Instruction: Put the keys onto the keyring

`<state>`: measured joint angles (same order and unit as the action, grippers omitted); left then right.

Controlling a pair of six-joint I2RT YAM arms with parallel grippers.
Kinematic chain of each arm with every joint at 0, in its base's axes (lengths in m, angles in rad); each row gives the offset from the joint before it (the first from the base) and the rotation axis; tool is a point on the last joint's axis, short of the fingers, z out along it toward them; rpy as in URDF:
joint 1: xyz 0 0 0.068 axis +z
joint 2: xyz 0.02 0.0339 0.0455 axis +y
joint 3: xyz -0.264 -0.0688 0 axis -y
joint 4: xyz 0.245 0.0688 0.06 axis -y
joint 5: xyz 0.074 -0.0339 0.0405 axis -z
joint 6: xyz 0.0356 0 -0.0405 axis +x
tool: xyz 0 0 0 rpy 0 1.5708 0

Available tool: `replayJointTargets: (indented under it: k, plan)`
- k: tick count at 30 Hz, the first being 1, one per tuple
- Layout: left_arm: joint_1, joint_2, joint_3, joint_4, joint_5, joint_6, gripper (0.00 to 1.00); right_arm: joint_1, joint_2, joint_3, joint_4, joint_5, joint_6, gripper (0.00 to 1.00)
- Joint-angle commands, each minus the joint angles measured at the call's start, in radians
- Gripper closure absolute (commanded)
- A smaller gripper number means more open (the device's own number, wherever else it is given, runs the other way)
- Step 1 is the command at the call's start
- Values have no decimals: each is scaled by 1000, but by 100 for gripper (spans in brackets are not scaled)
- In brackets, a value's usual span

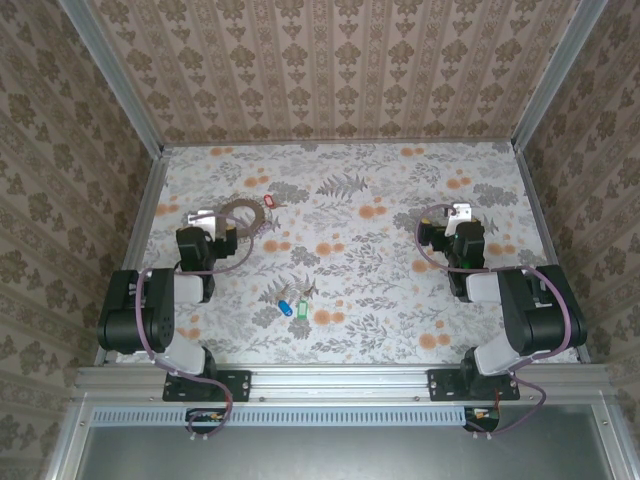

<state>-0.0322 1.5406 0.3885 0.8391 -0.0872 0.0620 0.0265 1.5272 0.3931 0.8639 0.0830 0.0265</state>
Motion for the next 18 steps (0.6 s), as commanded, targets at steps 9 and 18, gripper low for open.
replayJointTargets:
  k: [9, 18]
  plan:
    - [-1, -4, 10, 27, -11, -21, 0, -3, 3, 10, -3, 17, 9, 0]
    - [-2, -24, -29, 79, 57, 1, 0, 16, -32, -13, 15, 1, -20, 0]
